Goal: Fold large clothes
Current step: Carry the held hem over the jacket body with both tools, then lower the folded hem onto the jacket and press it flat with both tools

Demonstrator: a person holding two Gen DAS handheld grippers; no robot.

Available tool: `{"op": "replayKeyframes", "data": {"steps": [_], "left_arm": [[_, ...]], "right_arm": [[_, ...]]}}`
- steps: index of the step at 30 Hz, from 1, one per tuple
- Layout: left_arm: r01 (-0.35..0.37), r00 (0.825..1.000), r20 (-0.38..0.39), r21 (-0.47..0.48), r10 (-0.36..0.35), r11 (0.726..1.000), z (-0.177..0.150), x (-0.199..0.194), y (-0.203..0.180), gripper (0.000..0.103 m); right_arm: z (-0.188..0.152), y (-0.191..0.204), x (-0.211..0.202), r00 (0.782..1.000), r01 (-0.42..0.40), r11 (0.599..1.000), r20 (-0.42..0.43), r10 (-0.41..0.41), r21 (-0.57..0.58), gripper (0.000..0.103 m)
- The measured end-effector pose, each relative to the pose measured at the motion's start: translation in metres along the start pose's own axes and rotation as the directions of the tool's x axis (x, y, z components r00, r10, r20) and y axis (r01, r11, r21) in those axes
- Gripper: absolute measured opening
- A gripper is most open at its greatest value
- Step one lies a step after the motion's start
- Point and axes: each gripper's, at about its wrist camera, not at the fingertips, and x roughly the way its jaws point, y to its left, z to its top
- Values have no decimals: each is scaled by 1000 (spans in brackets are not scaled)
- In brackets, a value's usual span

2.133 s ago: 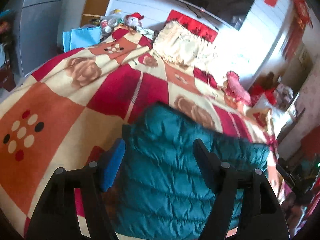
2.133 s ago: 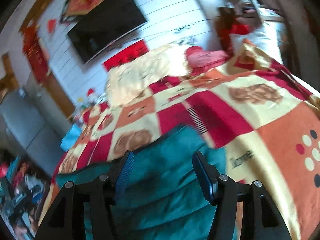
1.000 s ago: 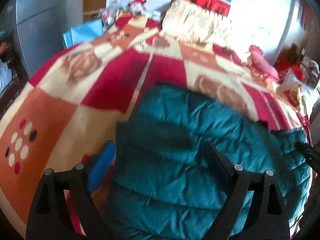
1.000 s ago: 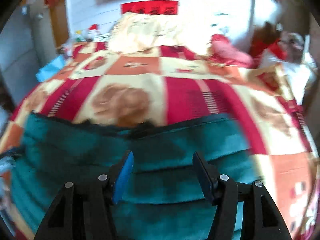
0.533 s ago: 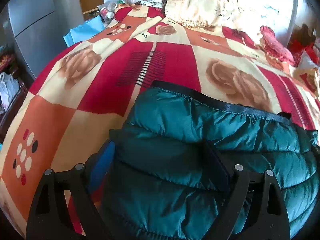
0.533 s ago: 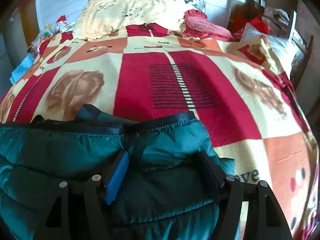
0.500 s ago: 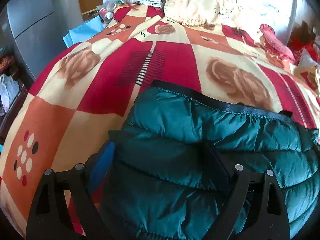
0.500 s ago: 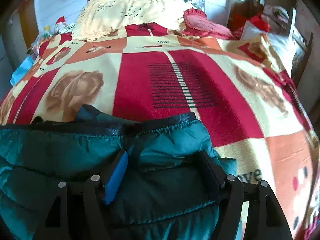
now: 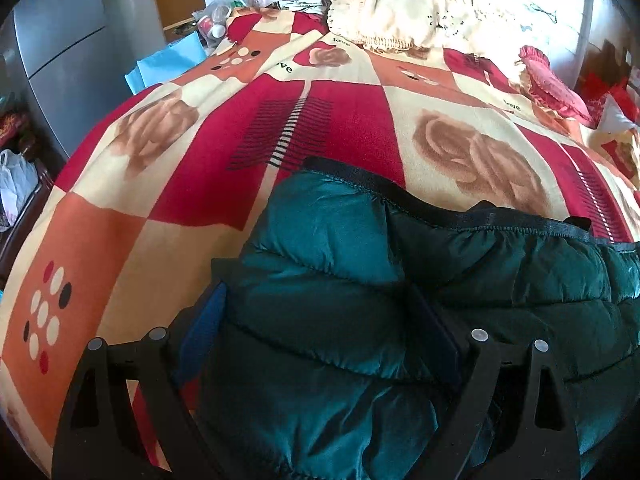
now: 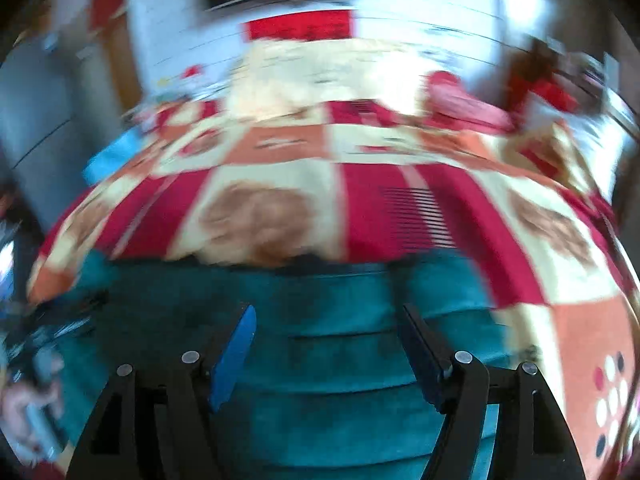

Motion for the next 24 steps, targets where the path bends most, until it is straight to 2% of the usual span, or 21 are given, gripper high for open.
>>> {"op": "replayKeyframes", "data": {"steps": [3, 5, 7, 8, 10, 14, 18, 20, 21, 24], "left_arm": [[2, 1000, 1, 3, -2, 1000, 0, 0, 0, 91], [7, 1000, 0, 5, -7, 1000, 0, 0, 1, 91], [16, 1000, 0, 5, -16, 1000, 0, 0, 2, 91], [18, 1000, 0, 4, -18, 1000, 0, 0, 3, 91], [25, 1000, 4, 4, -25, 1000, -1, 1, 3, 91], [43, 999, 11, 14, -43, 999, -4, -4, 5, 91], [133, 991, 14, 5, -133, 991, -11, -27, 23, 91], [177, 984, 26, -18, -176, 984, -19, -42, 35, 91], [198, 980, 34, -26, -197, 980, -25, -50, 42, 91], [231, 972, 53, -37, -229, 972, -42, -64, 54, 91]], "right_arm": [[-1, 56, 17, 999, -36, 992, -14, 34, -120, 70], [-2, 68, 26, 999, -43, 990, -16, 41, -137, 70], [-5, 78, 45, 999, -18, 990, -43, 12, -143, 70], [-11, 76, 68, 995, 2, 994, -94, -12, -113, 70], [-13, 74, 76, 994, -7, 996, -107, -3, -87, 71], [-15, 65, 77, 993, -34, 998, -113, 27, -55, 72], [-15, 44, 34, 998, -52, 998, -48, 50, -46, 71], [-16, 22, 13, 1000, 4, 999, -8, -4, -42, 71], [-16, 22, 13, 1000, 4, 999, -8, -4, -42, 71], [-21, -38, -10, 989, 145, 989, 23, -145, 29, 71]]}}
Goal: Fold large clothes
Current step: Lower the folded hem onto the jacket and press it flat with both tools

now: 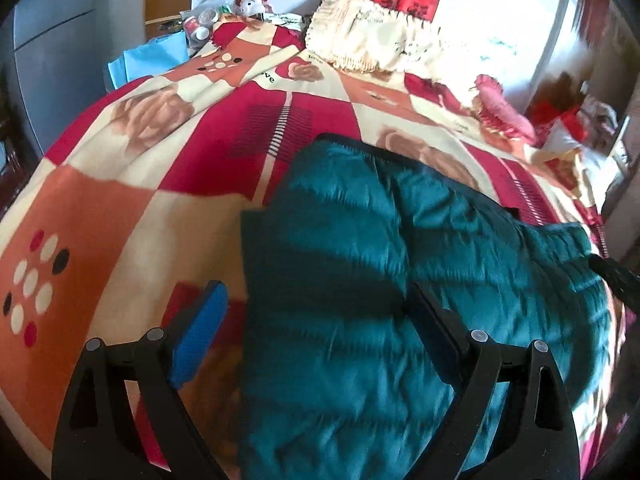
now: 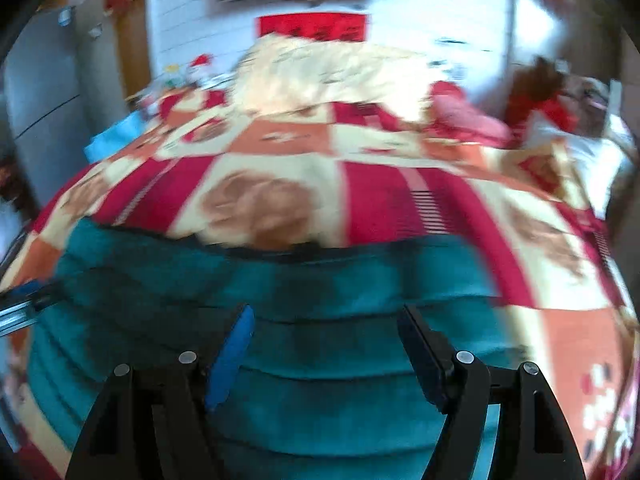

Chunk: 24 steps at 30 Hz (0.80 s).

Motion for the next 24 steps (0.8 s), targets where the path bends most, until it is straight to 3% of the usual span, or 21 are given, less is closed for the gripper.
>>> {"op": "replayKeyframes", "data": {"steps": [5, 6, 7, 9, 12, 14, 17, 20, 24], "left_arm": [[3, 999, -32, -3, -3, 1000, -28, 7, 5, 92], [5, 999, -34, -14, -5, 1000, -32, 11, 6, 94], [7, 999, -36, -31, -8, 1000, -34, 15, 7, 95], [8, 999, -39, -57, -10, 998, -36, 20, 10, 100], [12, 999, -46, -75, -16, 997, -36, 19, 13, 100], [7, 999, -51, -77, -11, 997, -37, 14, 13, 100], [3, 999, -51, -67, -6, 998, -39, 5, 14, 100], [3, 999, -49, -61, -6, 998, -41, -5, 13, 100], [12, 999, -40, -59, -15, 998, -46, -18, 11, 100]], "right_arm": [[-10, -48, 15, 996, 76, 990, -54, -70, 121, 71], [-20, -62, 37, 991, 64, 980, -124, -41, 187, 72], [-25, -63, 46, 988, 46, 977, -152, -14, 208, 72], [-32, -63, 53, 989, 48, 974, -150, -15, 222, 73], [-29, -59, 51, 988, 68, 978, -151, -38, 198, 73], [-27, -59, 41, 988, 58, 980, -150, -29, 191, 73], [-36, -69, -2, 995, -42, 974, -76, 60, 221, 73], [-53, -72, -21, 992, -95, 969, -61, 112, 230, 79], [-83, -65, -37, 991, -88, 980, -83, 104, 181, 81]]}}
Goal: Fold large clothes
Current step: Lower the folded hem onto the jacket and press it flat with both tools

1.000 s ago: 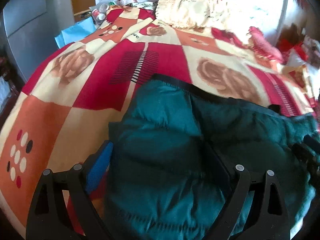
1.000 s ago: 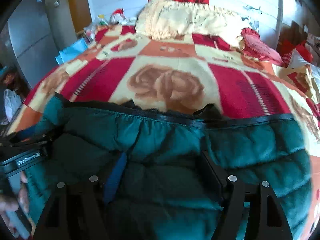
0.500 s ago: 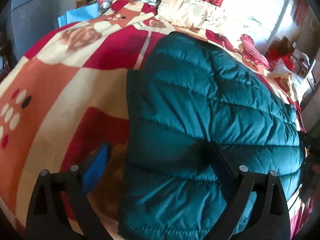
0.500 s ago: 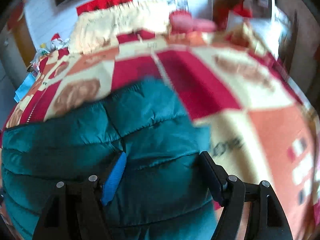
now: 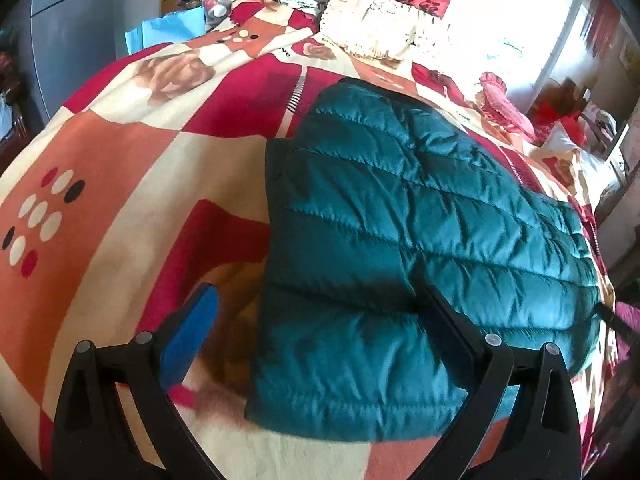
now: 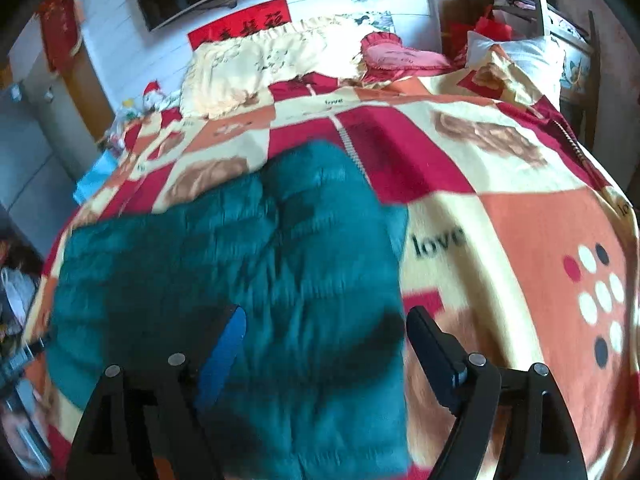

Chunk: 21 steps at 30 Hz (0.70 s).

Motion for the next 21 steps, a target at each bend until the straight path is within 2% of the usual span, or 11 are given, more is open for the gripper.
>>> {"op": "replayKeyframes", "data": {"steps": [5, 11, 16, 18, 21], "left_arm": [[13, 1000, 10, 12, -13, 1000, -8, -15, -3, 100], [124, 992, -13, -72, -125, 990, -7, -15, 14, 100], [172, 983, -46, -127, -179, 977, -5, 0, 24, 100], [210, 972, -73, -147, -222, 967, -3, 11, 26, 100], [251, 956, -109, -169, -271, 953, -3, 26, 27, 100]], "right_arm": [[-22, 2, -12, 1000, 6, 999, 16, -5, -41, 81], [-19, -8, -16, 1000, -16, 1000, 24, 16, -14, 81], [-6, -25, -1, 1000, -29, 998, 1, 29, 57, 87], [-2, -31, 9, 999, -36, 996, -15, 37, 85, 93], [9, -44, 31, 994, -94, 986, -33, 100, 136, 102]]}}
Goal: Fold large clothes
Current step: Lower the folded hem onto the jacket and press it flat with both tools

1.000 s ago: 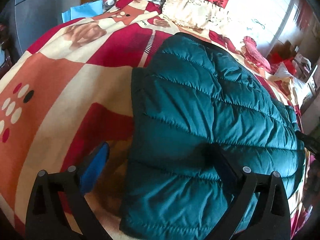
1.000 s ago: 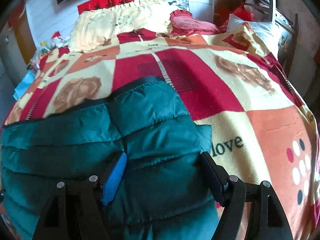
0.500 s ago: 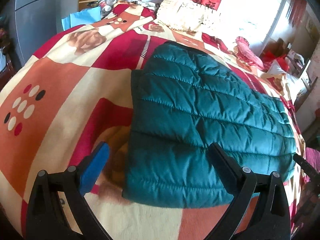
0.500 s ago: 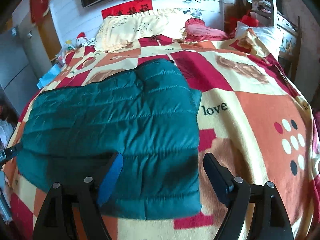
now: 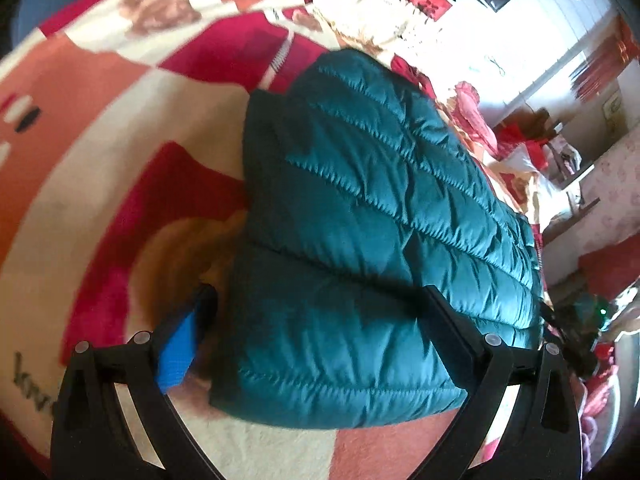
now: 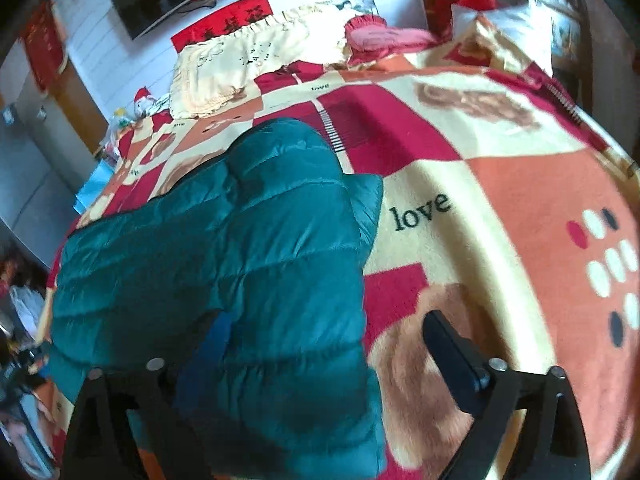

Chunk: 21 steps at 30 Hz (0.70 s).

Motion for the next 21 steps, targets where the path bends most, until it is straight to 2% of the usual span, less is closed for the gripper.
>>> {"op": "replayKeyframes", "data": {"steps": [6, 10, 14, 17, 18, 20, 21], "left_arm": [[62, 998, -25, -29, -63, 998, 7, 18, 5, 102], [85, 996, -17, -29, -85, 996, 13, 26, 3, 103], [61, 998, 5, -19, -60, 998, 15, 29, -1, 103], [61, 998, -14, -16, -61, 998, 13, 29, -3, 103], [71, 997, -32, -6, -71, 997, 13, 29, -6, 100], [84, 996, -23, 12, -84, 996, 10, 24, -11, 88], [91, 996, -18, 24, -90, 996, 8, 19, -13, 80]], "right_arm": [[17, -6, 27, 992, -117, 993, -42, 116, -2, 102], [19, -1, 43, 978, -198, 980, -74, 197, -6, 102], [16, 1, 58, 958, -258, 963, -112, 265, 73, 103], [9, 4, 58, 955, -270, 952, -89, 284, 142, 103], [5, 9, 57, 952, -279, 948, -88, 294, 153, 102], [1, 18, 48, 960, -260, 957, -69, 270, 127, 90], [0, 22, 42, 962, -257, 960, -64, 265, 114, 77]]}}
